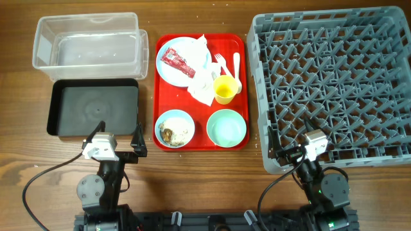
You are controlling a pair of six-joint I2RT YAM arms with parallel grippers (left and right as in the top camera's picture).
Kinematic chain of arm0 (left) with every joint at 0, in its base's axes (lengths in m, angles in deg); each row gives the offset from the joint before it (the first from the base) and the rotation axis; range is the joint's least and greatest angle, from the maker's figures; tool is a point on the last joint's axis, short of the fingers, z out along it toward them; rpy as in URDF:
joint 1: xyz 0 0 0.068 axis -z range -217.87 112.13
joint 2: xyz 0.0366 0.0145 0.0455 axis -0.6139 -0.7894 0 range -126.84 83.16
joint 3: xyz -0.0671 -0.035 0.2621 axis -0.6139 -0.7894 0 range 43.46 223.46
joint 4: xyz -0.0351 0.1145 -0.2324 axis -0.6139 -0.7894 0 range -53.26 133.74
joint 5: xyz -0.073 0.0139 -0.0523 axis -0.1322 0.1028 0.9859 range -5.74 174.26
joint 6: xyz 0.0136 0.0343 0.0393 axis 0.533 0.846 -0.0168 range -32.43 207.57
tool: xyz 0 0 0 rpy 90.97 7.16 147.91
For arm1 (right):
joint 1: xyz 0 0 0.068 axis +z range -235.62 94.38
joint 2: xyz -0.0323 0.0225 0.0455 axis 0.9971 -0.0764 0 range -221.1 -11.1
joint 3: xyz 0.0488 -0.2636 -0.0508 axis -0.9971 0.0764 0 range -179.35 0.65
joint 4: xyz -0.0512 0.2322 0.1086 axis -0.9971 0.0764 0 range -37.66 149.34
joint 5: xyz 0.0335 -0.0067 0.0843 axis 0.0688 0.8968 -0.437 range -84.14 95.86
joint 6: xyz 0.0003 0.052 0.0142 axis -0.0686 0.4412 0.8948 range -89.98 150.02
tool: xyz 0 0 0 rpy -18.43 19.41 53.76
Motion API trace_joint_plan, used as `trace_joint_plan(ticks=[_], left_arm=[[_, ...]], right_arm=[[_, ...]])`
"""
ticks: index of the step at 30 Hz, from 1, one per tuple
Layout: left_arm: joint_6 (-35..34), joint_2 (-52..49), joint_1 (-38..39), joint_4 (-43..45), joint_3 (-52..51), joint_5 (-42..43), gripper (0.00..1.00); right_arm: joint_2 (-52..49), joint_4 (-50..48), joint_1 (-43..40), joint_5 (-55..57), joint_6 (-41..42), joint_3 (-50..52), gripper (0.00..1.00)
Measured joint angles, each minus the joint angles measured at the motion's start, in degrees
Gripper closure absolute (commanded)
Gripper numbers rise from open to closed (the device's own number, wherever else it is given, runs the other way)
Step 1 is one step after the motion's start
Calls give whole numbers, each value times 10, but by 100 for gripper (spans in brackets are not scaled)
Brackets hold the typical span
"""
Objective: Sort waste into correct bins and load items into the dishwasher rack
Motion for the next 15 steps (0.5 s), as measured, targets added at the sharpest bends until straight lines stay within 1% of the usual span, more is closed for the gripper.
trace_joint_plan(ticks=[15], left_arm=[[0, 0, -6, 0, 0, 0, 0]], right_arm=[[-1, 0, 0, 0, 0, 0, 0]])
